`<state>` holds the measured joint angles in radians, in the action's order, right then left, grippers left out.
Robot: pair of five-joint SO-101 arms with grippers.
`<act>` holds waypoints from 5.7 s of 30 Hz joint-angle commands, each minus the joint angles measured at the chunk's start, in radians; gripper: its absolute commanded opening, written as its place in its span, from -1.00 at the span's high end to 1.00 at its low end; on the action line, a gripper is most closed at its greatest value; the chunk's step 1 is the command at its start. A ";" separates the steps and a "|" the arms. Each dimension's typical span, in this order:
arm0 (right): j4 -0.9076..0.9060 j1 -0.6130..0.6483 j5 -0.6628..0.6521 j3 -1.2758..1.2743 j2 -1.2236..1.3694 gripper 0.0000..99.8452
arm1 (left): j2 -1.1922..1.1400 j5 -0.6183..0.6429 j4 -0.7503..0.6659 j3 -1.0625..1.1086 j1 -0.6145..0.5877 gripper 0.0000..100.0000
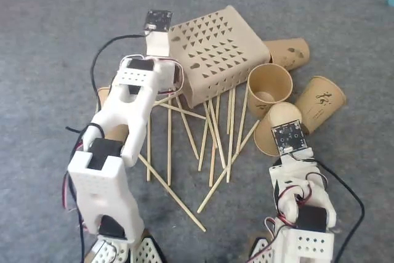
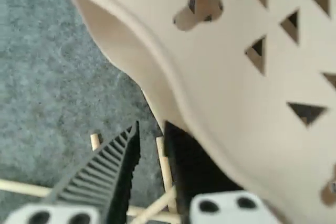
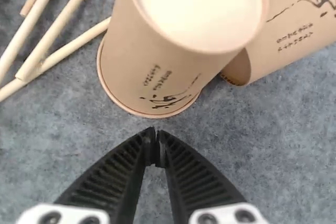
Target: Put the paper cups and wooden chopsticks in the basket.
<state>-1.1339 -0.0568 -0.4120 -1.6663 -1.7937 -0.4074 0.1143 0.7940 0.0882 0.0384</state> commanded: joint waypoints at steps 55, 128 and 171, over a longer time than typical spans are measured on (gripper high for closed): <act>0.005 -0.007 -0.012 -0.017 -0.021 0.98 | -0.123 0.265 0.057 -0.803 0.135 0.64; 0.005 -0.005 -0.014 -0.017 -0.021 0.98 | -0.371 0.408 0.331 -0.926 -0.017 0.38; 0.004 -0.005 -0.014 -0.017 -0.021 0.98 | -0.359 0.410 0.226 -0.937 0.124 0.98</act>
<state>-1.1339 -0.0568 -0.4135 -1.6663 -1.7937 -0.7971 0.5286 1.0319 -0.7802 0.1366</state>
